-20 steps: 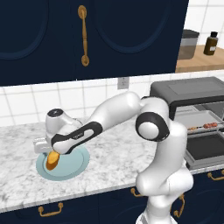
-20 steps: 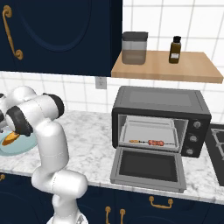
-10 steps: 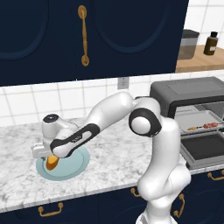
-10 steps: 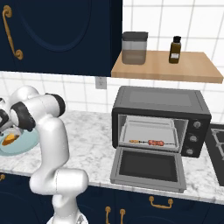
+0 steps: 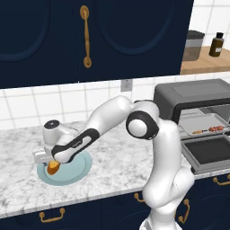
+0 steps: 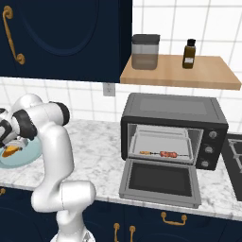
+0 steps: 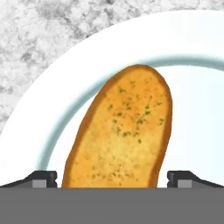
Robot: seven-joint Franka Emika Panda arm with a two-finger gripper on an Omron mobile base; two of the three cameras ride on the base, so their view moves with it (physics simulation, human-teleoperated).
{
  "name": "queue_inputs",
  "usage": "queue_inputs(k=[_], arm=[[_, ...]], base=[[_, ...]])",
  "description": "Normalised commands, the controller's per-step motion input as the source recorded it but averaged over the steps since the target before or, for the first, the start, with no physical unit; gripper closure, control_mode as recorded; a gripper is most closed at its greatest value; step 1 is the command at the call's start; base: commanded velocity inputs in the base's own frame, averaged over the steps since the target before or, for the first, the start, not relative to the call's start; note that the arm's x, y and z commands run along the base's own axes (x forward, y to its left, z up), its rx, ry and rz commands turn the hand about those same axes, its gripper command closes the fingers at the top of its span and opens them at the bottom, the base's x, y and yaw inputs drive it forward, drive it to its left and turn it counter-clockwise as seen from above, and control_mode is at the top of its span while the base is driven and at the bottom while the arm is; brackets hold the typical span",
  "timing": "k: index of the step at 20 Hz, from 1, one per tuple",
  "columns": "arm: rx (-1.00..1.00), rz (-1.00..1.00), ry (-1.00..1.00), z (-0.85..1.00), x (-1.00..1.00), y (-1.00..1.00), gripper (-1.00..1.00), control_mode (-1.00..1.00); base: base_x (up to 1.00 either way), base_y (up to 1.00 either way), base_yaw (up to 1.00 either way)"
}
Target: Pick up the kebab skewer and baguette bread, and place them inside the toaster oven. Close the toaster oven door and start by setting the timer.
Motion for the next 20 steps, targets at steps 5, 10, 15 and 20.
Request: queue_inputs(k=[5, 10, 15, 20], arm=[[0.0, 0.0, 0.04, -0.08, 0.19, 0.26, -1.0, -1.0], [0.0, 0.0, 0.01, -0.34, 0.0, 0.2, 1.0, -1.0], [0.0, 0.0, 0.0, -0.42, 0.0, 0.15, 1.0, -1.0], [0.0, -0.03, 0.0, -0.34, -0.08, 0.0, 1.0, -1.0]], base=[[0.0, 0.0, 0.0], [0.0, 0.0, 0.0], [0.0, 0.0, 0.0], [0.0, 0.0, 0.0]])
